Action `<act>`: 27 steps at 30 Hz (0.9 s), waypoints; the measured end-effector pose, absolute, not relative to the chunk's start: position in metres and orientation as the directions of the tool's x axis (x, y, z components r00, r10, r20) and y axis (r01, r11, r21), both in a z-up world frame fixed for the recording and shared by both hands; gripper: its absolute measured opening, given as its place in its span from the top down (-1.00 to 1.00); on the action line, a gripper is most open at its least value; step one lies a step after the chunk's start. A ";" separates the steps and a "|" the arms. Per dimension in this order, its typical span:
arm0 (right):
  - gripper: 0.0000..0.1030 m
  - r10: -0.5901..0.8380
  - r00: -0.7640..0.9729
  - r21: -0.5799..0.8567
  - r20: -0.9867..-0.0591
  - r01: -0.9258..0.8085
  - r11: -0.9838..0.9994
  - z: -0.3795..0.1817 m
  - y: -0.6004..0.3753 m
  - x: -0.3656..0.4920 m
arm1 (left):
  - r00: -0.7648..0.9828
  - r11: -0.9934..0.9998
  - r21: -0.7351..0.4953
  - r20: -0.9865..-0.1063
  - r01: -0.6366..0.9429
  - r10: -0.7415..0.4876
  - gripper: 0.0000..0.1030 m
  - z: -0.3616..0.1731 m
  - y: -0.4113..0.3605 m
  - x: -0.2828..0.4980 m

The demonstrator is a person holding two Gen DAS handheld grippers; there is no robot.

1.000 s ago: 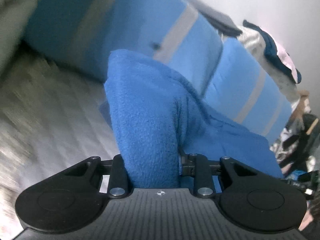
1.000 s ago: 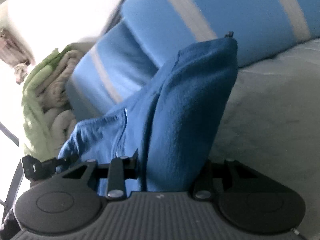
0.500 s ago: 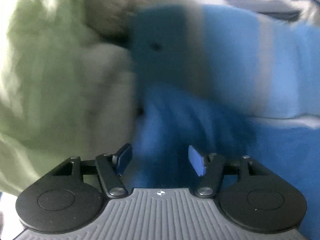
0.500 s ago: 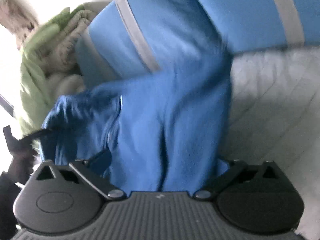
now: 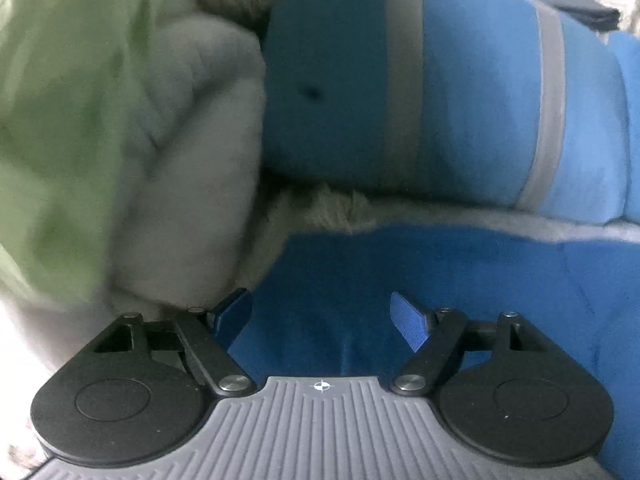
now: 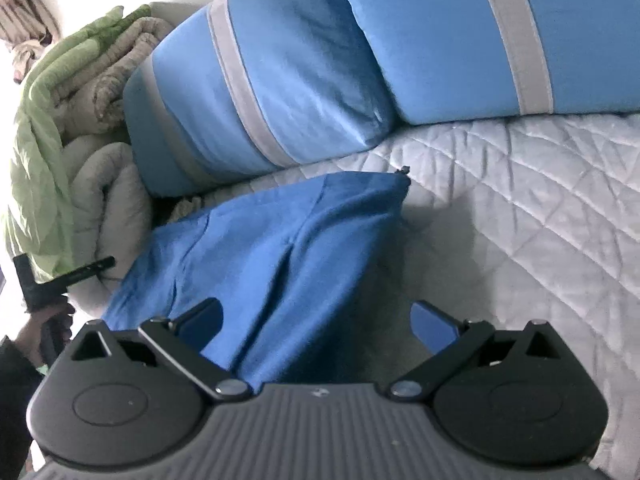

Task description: Fold clothes

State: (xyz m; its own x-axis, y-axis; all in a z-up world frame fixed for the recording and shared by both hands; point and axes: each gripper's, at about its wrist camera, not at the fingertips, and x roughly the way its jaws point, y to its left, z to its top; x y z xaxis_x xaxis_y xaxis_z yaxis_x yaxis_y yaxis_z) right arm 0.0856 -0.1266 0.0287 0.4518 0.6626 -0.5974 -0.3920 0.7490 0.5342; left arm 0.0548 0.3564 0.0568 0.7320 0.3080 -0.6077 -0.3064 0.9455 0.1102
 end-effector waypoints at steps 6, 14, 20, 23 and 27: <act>-1.00 0.617 0.471 0.452 -0.631 -0.423 0.785 0.027 -0.133 0.086 | 0.770 0.939 0.000 -0.572 -0.343 0.281 -0.51 -0.001 0.371 0.051; -1.00 0.550 0.518 0.389 -0.655 -0.393 0.833 0.022 -0.145 0.094 | 0.764 0.937 0.048 -0.565 -0.347 0.312 -0.54 -0.003 0.367 0.052; -1.00 0.507 0.536 0.344 -0.675 -0.379 0.859 0.023 -0.151 0.090 | 0.755 0.923 0.111 -0.543 -0.368 0.367 -0.56 -0.005 0.357 0.050; -1.00 0.459 0.552 0.296 -0.696 -0.361 0.884 0.022 -0.154 0.086 | 0.746 0.915 0.141 -0.539 -0.378 0.391 -0.58 -0.004 0.352 0.049; -1.00 0.446 0.516 0.315 -0.731 -0.324 0.892 0.014 -0.160 0.086 | 0.728 0.914 0.163 -0.560 -0.370 0.395 -0.58 0.003 0.350 0.051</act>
State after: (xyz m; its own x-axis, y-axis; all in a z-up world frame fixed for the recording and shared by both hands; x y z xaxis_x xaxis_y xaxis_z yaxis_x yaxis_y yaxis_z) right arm 0.0861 -0.1596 0.0136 0.5164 0.4457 -0.7312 -0.3236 0.8921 0.3152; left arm 0.0508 0.3498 0.0028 0.7283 0.3950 -0.5599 -0.3703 0.9144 0.1634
